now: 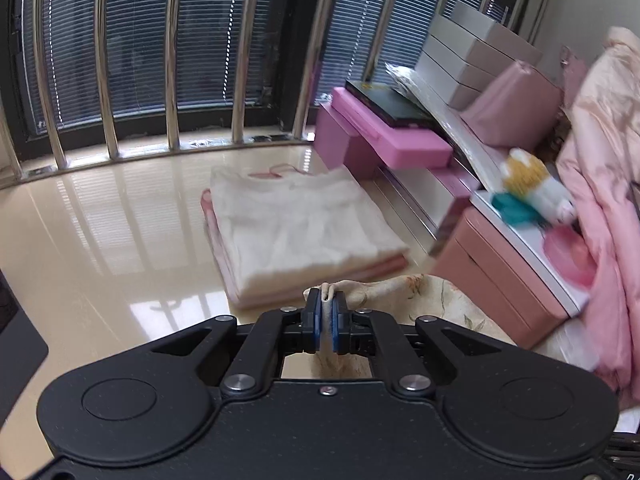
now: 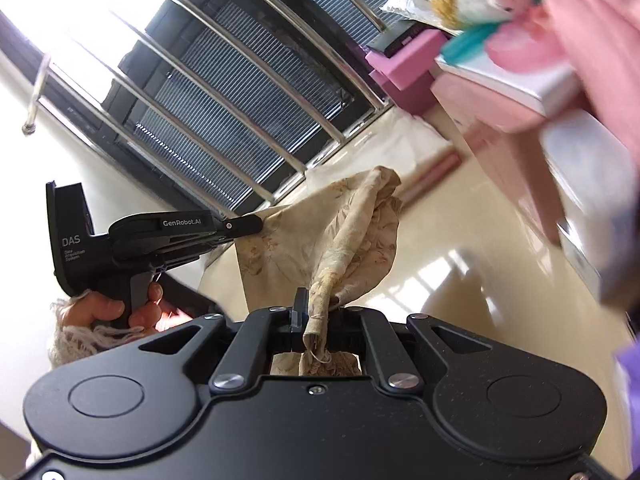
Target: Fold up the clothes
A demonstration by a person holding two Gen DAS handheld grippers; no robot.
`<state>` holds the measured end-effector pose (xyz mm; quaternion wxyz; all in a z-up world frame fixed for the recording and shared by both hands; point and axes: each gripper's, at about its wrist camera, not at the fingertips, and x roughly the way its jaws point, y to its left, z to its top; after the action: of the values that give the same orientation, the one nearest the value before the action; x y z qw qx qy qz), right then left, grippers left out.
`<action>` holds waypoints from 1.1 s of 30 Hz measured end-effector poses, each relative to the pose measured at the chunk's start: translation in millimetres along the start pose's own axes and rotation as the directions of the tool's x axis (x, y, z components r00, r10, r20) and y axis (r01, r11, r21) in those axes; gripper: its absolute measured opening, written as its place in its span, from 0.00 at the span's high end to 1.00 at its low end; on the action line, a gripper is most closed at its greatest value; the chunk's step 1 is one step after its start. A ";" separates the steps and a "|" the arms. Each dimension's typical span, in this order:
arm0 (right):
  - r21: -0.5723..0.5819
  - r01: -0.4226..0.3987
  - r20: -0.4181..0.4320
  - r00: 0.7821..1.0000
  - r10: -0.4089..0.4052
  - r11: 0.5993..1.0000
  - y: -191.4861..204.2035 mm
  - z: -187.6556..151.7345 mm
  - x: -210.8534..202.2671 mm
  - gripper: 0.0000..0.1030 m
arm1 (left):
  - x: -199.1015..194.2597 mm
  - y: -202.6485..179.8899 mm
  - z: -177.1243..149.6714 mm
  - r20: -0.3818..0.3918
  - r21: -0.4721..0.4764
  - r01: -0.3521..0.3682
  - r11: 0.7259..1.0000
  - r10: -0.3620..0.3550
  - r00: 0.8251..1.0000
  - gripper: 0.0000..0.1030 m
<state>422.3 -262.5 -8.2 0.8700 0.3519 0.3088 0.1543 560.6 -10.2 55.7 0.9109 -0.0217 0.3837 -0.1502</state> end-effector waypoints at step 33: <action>-0.121 0.441 0.073 0.898 -0.435 0.889 -34.9 128.2 250.2 0.36 | 218.1 51.4 98.8 0.004 0.006 -0.057 0.998 0.057 0.998 0.72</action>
<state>697.5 -231.8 -68.2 0.9107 0.2172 0.3499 -0.0329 787.5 -32.0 -33.6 0.9156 -0.0081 0.3819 -0.1253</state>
